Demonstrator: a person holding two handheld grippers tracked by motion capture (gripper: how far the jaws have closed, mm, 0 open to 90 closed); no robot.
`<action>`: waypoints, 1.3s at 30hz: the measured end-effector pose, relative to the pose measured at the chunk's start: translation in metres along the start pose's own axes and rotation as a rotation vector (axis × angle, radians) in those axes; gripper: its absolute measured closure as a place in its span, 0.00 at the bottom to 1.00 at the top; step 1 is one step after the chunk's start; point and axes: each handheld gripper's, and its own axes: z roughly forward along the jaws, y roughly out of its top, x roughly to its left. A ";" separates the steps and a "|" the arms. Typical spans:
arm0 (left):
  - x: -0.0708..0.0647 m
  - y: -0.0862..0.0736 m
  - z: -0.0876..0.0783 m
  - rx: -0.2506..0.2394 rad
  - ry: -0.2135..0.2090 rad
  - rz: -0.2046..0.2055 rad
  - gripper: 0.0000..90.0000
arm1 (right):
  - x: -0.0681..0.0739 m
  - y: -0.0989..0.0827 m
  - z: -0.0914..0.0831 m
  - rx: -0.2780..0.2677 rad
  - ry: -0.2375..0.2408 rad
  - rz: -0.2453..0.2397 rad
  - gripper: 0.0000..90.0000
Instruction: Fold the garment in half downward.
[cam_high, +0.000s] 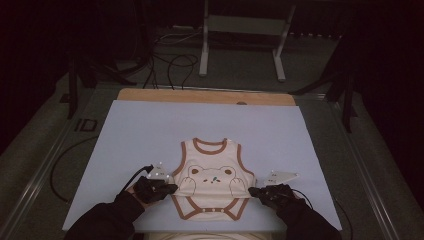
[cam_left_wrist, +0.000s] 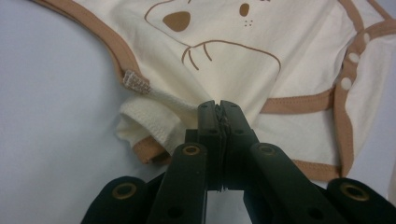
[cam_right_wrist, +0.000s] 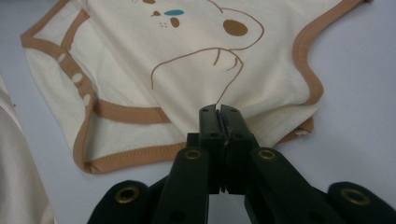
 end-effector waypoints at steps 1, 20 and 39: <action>0.000 -0.001 0.001 -0.001 -0.001 -0.004 0.99 | 0.000 -0.001 0.001 0.004 0.002 0.000 0.99; 0.002 -0.010 0.009 -0.016 -0.012 -0.004 0.98 | -0.002 -0.011 0.011 0.030 0.003 0.008 0.99; 0.002 -0.011 0.010 -0.026 -0.018 -0.005 0.96 | -0.004 -0.013 0.011 0.023 0.015 0.030 0.97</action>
